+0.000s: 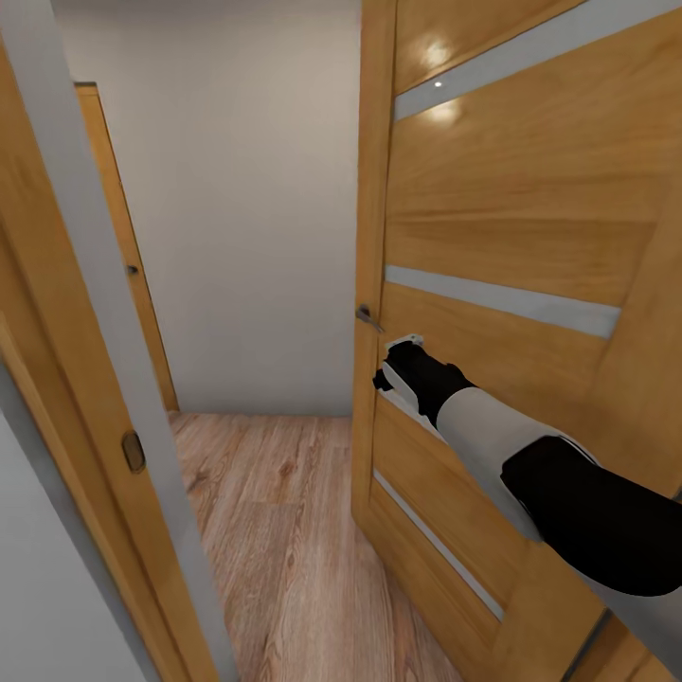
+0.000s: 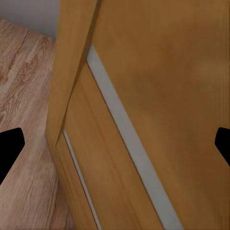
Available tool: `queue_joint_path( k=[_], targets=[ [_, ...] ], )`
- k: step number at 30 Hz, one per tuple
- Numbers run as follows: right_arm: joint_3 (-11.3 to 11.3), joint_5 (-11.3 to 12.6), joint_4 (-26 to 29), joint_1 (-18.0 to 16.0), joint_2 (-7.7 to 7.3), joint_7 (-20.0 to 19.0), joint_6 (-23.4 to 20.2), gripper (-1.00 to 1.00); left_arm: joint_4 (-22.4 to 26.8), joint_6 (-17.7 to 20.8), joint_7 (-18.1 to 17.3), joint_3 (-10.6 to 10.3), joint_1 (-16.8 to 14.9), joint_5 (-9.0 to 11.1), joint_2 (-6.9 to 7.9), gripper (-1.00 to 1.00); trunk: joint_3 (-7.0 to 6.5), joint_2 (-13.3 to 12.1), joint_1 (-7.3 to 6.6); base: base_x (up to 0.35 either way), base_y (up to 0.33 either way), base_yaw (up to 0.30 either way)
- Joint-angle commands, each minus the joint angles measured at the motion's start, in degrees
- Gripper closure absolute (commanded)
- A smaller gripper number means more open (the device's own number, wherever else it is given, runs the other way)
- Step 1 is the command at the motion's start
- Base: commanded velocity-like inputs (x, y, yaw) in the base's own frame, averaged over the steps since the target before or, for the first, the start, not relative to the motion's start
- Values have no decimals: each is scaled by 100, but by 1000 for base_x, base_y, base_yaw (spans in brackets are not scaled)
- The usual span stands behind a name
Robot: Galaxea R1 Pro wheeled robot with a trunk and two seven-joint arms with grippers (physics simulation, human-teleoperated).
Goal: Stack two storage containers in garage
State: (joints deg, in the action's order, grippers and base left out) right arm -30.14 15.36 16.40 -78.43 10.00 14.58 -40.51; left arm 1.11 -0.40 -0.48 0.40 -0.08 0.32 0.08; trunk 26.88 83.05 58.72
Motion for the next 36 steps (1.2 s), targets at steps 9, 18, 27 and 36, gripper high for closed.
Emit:
queue_joint_path(
  k=[9, 18, 27, 36],
  targets=[
    [-44, 56, 3, -6, 0, 45, -28, -100, 3, -4, -5, 4, -1, 3, 1, -100, 6, 3, 1, 260, 0, 0],
    [-58, 55, 3, -6, 0, 53, -66, -100, 3, -4, -5, 4, -1, 3, -16, -100, 6, 3, 1, 210, 0, 0],
    [-75, 55, 6, -6, 0, 98, -79, -100, 3, -4, -5, 4, -1, 3, -17, -100, 6, 3, 1, 12, 0, 0],
    [-79, 55, 47, -6, 0, 124, -98, -100, 3, -4, -5, 4, -1, 3, -17, -100, 6, 3, 1, 36, 0, 0]
  ],
)
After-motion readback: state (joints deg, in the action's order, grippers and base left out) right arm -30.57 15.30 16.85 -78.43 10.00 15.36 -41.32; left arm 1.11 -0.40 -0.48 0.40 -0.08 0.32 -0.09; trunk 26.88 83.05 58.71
